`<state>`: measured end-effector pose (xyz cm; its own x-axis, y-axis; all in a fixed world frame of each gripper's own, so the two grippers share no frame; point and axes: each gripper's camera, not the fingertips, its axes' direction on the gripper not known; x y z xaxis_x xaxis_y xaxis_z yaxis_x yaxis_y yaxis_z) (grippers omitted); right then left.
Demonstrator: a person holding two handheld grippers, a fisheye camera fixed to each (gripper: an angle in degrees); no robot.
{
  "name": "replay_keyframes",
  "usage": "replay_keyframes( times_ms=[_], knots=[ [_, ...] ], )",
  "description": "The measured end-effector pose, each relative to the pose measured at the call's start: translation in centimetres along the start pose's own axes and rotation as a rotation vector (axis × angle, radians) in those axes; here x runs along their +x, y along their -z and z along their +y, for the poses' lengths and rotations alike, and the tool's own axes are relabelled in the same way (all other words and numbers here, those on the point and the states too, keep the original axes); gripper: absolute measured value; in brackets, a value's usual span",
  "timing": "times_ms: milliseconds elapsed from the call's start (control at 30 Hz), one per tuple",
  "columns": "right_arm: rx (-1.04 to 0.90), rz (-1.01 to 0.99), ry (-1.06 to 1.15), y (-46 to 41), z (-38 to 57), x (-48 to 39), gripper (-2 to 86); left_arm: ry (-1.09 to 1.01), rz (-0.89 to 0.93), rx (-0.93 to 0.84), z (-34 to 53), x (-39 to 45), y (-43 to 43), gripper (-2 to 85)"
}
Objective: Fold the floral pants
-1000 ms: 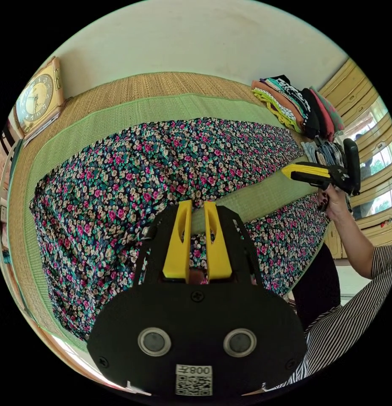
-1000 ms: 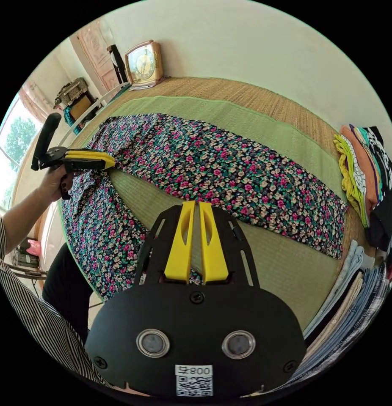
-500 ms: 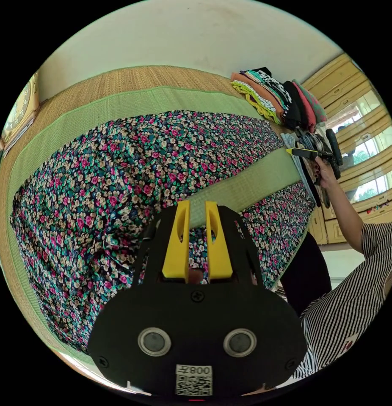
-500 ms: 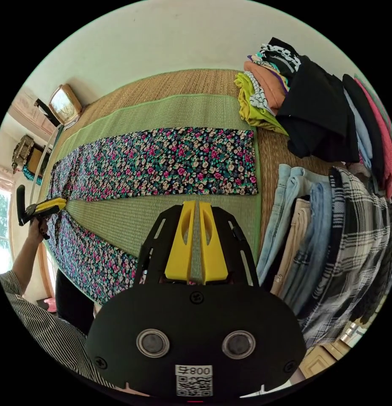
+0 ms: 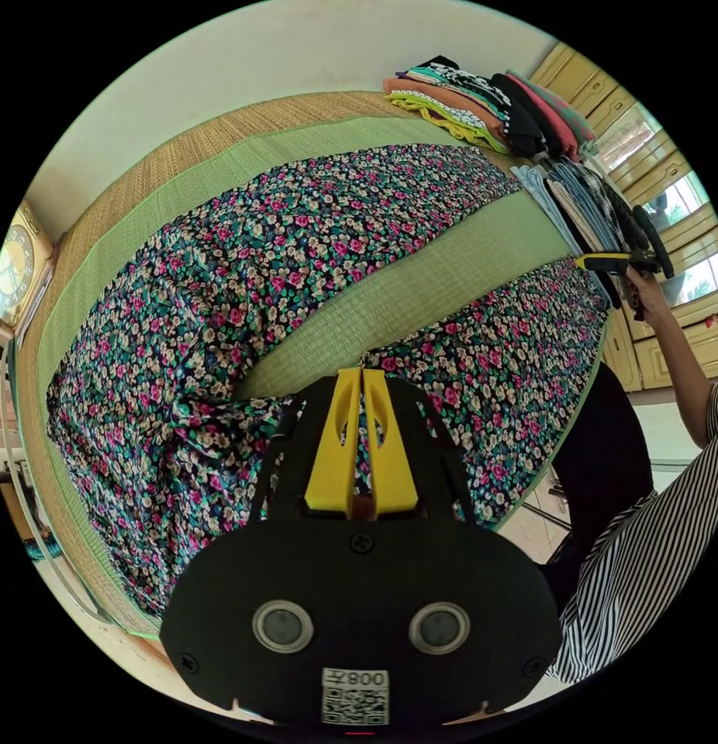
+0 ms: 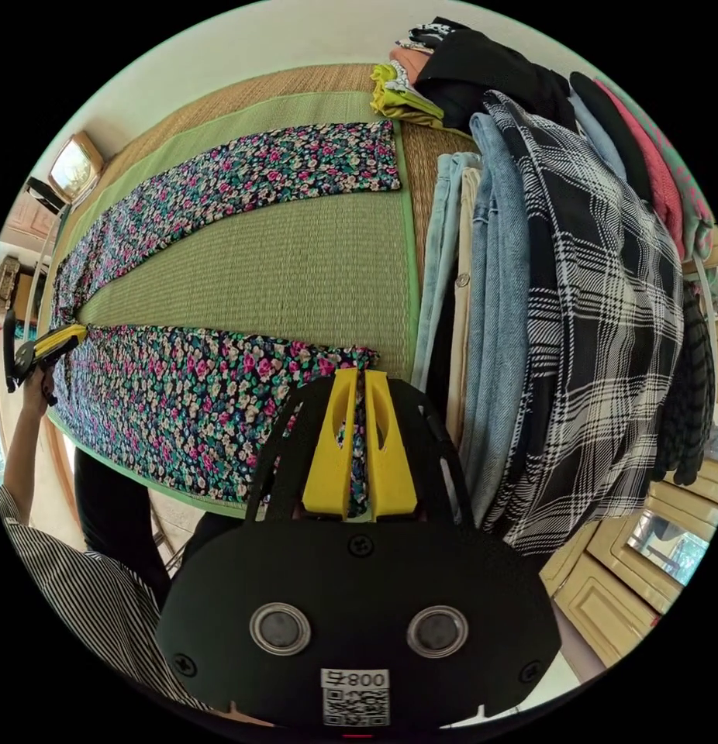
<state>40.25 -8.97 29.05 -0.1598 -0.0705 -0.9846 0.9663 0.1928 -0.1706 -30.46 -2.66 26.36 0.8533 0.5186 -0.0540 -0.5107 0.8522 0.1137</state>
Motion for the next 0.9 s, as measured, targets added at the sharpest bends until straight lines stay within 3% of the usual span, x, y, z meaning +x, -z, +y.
replay_keyframes(
  times_ms=[167,333,533,633,733,767,900],
  knots=[
    [0.045,0.02,-0.02,1.7,-1.1,0.9,1.4,0.027,0.038,0.085,0.0,-1.3,2.0,0.8],
    [-0.052,0.023,-0.002,0.4,-2.7,0.6,2.6,0.081,0.032,0.04,0.7,-2.9,1.6,1.8],
    [0.096,0.055,-0.011,4.5,-0.9,-1.4,5.4,0.129,0.108,0.202,4.4,-4.5,5.6,3.4],
    [0.117,0.106,0.014,4.0,-0.1,-3.5,5.2,0.13,0.116,0.162,5.9,-4.9,5.5,3.1],
    [-0.006,0.113,0.053,0.3,-0.5,-5.3,4.3,0.142,0.097,0.073,6.8,-5.8,4.3,2.1],
    [0.067,0.141,0.05,0.5,-0.2,-5.9,3.7,0.156,0.122,0.091,7.2,-6.4,5.1,1.5],
    [0.043,0.174,0.084,1.4,-1.2,-7.4,1.5,0.171,0.11,0.187,9.0,-7.8,8.7,0.9]
  ],
)
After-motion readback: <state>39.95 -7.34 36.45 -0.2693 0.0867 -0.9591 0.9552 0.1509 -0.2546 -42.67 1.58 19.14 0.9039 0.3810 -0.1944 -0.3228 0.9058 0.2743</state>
